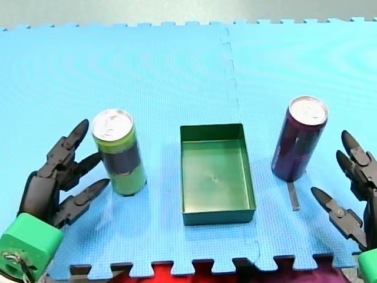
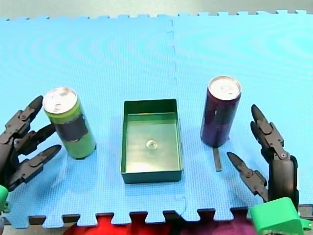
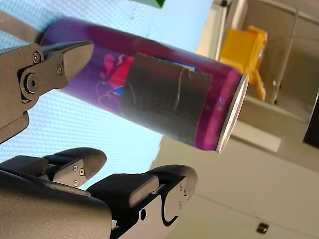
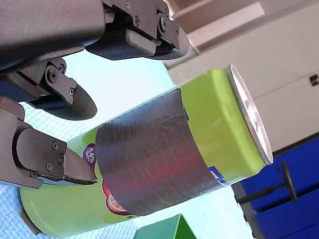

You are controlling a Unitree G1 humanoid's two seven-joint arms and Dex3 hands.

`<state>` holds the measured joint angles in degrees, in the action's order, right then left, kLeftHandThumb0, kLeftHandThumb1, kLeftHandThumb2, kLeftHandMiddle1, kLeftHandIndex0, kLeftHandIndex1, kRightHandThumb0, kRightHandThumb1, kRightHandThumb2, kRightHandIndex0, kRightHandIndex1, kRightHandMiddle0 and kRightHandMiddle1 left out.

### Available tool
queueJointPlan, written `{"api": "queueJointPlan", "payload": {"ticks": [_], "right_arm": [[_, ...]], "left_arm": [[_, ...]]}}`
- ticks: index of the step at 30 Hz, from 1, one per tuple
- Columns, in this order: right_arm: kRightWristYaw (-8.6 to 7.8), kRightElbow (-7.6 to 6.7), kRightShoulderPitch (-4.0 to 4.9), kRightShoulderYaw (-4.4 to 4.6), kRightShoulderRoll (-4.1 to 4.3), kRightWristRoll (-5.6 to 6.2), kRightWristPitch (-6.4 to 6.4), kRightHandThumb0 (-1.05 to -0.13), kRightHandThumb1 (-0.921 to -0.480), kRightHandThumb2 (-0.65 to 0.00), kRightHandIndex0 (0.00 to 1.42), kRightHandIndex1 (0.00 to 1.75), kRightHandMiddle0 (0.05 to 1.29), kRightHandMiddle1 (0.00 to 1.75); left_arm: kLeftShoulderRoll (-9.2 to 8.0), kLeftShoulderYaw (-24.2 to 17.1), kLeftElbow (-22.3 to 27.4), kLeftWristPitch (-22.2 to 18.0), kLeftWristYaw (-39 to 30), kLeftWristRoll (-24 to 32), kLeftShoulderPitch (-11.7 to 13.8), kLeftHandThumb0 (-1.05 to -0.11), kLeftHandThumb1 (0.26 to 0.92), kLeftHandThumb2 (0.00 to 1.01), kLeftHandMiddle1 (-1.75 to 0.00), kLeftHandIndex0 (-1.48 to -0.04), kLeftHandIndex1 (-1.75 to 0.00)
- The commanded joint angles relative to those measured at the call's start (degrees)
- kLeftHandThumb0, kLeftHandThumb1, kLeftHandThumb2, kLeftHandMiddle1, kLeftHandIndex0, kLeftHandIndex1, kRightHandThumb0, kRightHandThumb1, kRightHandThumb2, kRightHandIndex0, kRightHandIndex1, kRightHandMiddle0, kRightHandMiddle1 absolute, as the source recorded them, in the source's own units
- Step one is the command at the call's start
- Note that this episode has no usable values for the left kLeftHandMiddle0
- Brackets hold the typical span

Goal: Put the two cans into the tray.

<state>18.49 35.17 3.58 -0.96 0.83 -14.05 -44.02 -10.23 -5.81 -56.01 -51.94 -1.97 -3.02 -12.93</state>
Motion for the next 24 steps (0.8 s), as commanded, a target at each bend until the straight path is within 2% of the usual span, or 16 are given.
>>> {"api": "queueJointPlan", "payload": {"ticks": [1,7,11,12,13,16,20,24], "right_arm": [[0.08,-0.23,-0.02,-0.12,0.37,0.35,-0.04,-1.044,-0.808,-0.002,0.54,0.0,0.46,0.0],[0.15,-0.31,-0.17,-0.19,0.51,0.32,-0.17,-1.048,-0.809,-0.001,0.54,0.0,0.46,0.0],[-0.71,-0.66,-0.21,-0.11,0.89,0.66,0.58,-1.048,-0.795,0.0,0.53,0.0,0.45,0.0],[-1.31,-0.86,-0.27,-0.14,1.02,1.13,0.88,-1.044,-0.783,0.0,0.53,0.0,0.45,0.0],[-1.91,-0.96,-0.28,-0.21,1.11,1.65,1.1,-1.018,-0.751,0.001,0.53,0.0,0.45,0.0],[-3.64,-0.88,-0.09,-0.45,1.16,3.5,1.32,-0.955,-0.69,0.0,0.52,0.0,0.44,0.0],[-5.39,-0.64,0.06,-0.63,1.24,5.11,1.64,-0.924,-0.666,0.0,0.5,0.0,0.4,0.0],[-8.26,-1.48,-0.18,-0.48,2.44,5.86,3.98,-0.925,-0.662,0.0,0.44,0.0,0.33,0.0]], "left_arm": [[-0.47,-0.17,-0.08,-0.15,-0.19,0.37,-0.22,-1.048,0.921,0.11,0.0,-0.26,0.0],[-0.5,-0.33,-0.32,-0.31,-0.57,0.57,-0.29,-1.048,0.921,0.11,0.0,-0.26,0.0],[-0.52,-0.43,-0.71,-0.42,-0.61,0.58,-0.48,-1.048,0.921,0.11,0.0,-0.26,0.0],[-0.54,-0.44,-0.78,-0.45,-0.63,0.58,-0.49,-1.048,0.921,0.11,0.0,-0.26,0.0],[-0.57,-0.45,-0.86,-0.46,-0.65,0.57,-0.53,-1.048,0.921,0.11,0.0,-0.26,0.0],[-0.67,-0.5,-1.2,-0.45,-0.82,0.64,-0.74,-1.048,0.921,0.11,0.0,-0.26,0.0],[-0.74,-0.62,-1.78,-0.49,-1.04,0.79,-1.1,-1.048,0.921,0.11,0.0,-0.26,0.0],[-0.83,-0.8,-2.35,-0.53,-1.43,1.1,-1.43,-1.048,0.921,0.11,0.0,-0.26,0.0]]}}
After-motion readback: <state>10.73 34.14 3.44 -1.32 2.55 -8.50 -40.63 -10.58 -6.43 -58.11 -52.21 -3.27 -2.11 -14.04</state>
